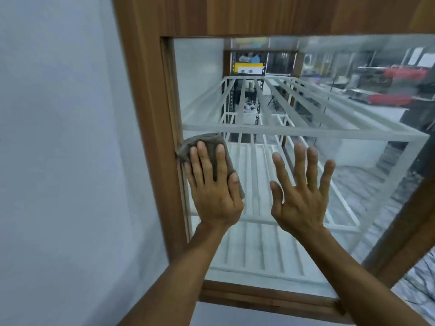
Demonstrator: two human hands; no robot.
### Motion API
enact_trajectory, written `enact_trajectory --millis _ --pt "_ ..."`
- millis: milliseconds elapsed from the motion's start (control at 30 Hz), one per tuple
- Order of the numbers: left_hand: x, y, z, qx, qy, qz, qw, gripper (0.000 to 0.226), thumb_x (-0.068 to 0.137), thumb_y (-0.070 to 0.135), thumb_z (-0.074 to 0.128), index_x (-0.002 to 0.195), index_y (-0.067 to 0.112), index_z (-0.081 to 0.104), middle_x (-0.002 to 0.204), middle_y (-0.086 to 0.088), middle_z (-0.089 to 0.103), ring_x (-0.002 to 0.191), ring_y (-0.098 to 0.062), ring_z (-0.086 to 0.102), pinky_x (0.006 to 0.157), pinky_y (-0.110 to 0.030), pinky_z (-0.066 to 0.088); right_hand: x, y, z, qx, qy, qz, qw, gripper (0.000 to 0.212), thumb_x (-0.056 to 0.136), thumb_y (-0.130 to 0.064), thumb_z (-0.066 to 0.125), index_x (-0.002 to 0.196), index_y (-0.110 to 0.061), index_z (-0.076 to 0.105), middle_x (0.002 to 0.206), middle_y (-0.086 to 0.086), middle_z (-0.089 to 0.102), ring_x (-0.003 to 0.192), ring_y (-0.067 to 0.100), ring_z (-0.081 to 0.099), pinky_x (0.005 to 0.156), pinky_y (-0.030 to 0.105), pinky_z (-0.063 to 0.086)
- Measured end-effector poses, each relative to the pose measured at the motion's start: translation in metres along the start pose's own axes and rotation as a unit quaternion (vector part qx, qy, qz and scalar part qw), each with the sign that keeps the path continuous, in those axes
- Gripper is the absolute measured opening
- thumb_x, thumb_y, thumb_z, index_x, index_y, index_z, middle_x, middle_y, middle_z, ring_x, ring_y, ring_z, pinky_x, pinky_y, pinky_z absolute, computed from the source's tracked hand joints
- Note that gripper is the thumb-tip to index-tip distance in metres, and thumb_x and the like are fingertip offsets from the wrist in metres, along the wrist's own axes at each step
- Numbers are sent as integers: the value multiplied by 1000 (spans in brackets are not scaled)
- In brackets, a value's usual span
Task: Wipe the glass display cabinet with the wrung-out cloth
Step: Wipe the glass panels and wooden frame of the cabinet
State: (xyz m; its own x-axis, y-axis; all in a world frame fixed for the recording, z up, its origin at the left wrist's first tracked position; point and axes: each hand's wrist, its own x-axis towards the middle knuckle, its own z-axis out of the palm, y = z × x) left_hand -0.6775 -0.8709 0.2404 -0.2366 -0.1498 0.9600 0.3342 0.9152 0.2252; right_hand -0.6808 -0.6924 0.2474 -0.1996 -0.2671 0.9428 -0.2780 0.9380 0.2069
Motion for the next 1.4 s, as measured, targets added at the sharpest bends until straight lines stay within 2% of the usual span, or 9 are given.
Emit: enact_trajectory --millis 167,367,533,600,700,867,1033,1233,1400 --pt "-12 6 10 -5 -52 175 983 63 109 37 32 166 26 7 174 -3 -6 161 -25 1 130 -49 5 -6 12 1 10 12 -4 1000 64 107 -36 33 164 -24 8 172 5 -7 159 25 -5 127 54 -5" --pt "-17 7 5 -5 0 -38 999 64 105 29 36 161 8 14 168 -24 9 159 -36 1 128 -57 7 -10 19 2 14 12 12 1000 64 107 -34 34 164 -23 7 172 6 -9 159 27 -6 126 58 -5" --pt "-24 15 15 5 -78 217 973 64 108 37 33 166 24 9 174 -4 -6 161 -26 0 130 -49 4 -13 21 2 32 19 12 999 60 107 -33 37 162 -18 17 170 13 7 159 29 0 126 60 -1" --pt "-16 23 16 2 -46 158 986 63 108 36 33 166 24 10 174 -4 -5 161 -25 0 130 -50 5 -15 27 -1 30 21 10 999 59 107 -32 38 161 -19 20 168 15 12 159 29 0 126 59 -1" --pt "-11 67 25 -30 -23 29 999 60 108 33 30 163 17 12 172 -15 6 160 -28 -4 128 -54 3 -18 37 -3 14 19 5 1000 58 108 -34 36 161 -23 17 171 8 -1 159 27 -2 126 58 -3" --pt "-45 61 33 3 -70 189 979 63 109 36 34 166 24 8 174 -5 -6 161 -25 -2 130 -50 3 -27 67 -12 21 29 34 999 60 107 -34 33 163 -26 11 171 4 -6 159 25 -3 126 57 -4" --pt "-6 121 43 -32 -7 22 999 58 108 31 33 160 7 24 164 -27 25 159 -36 7 128 -55 6 -36 93 -21 9 9 23 1000 62 108 -34 31 163 -26 5 171 4 -13 159 24 -8 127 54 -6" --pt "-51 119 51 7 -76 205 976 65 109 34 36 166 24 8 174 -5 -6 161 -25 -2 130 -48 3 -57 139 -34 -10 -3 11 1000 55 107 -29 36 160 -23 22 172 6 -5 159 26 -2 127 55 -2" --pt "-30 170 64 -23 -28 61 997 64 106 30 37 164 14 16 170 -21 10 160 -29 -3 128 -54 3 -60 154 -47 -2 -25 3 1000 56 108 -25 39 159 -20 18 171 7 -10 159 26 -6 127 54 -5"
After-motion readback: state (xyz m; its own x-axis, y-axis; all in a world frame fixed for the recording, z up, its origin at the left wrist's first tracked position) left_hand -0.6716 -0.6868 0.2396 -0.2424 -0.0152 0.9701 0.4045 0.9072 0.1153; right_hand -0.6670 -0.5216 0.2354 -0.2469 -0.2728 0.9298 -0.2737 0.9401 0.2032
